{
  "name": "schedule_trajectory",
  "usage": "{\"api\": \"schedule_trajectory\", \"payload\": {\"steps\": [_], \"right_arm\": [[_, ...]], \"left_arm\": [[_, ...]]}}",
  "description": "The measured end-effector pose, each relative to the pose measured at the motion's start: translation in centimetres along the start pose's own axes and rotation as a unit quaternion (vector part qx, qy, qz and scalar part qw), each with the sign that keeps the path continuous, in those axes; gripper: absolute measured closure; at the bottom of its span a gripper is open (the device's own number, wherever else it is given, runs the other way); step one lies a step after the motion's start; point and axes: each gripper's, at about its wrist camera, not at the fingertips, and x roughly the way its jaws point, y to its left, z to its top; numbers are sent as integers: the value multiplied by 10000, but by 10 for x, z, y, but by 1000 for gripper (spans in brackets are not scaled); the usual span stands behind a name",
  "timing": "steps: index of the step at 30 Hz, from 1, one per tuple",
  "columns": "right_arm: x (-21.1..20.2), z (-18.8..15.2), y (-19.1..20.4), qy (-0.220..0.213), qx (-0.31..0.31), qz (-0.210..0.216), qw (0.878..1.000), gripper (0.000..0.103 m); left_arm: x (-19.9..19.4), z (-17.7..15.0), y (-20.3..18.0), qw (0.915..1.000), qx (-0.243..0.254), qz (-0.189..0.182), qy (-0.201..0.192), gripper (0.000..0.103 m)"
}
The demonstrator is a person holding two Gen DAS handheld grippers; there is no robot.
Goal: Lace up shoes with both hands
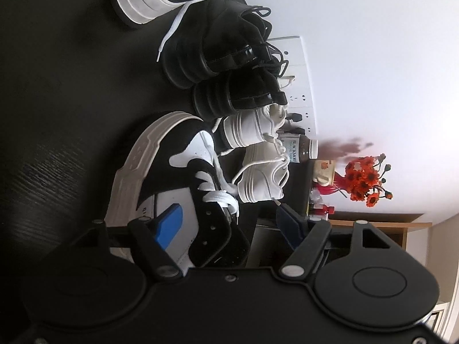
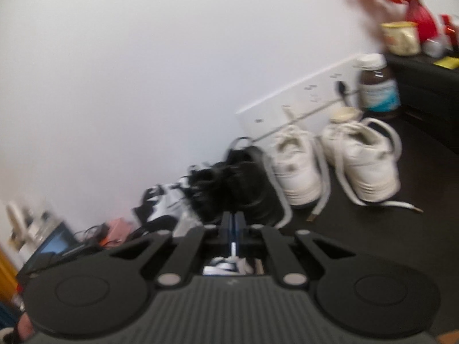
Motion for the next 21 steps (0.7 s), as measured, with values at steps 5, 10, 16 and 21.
{"api": "schedule_trajectory", "payload": {"steps": [5,10,16,21], "right_arm": [[-3,-6,-35,324,484,-335,9977,99],[13,-2,-38,578,327,-104,9977,95],[65,7,-6,966,-655,480,9920,64],[126,-9,27,1564,-1798,640,9691,64]], "left_arm": [[-1,-4,-9,9984,403,343,-192,31],[-10,-8,-22,9913,991,756,-433,33],[-27,-16,-45,9645,2120,1346,-812,33],[-41,-28,-59,9315,2935,1811,-1157,30]]}}
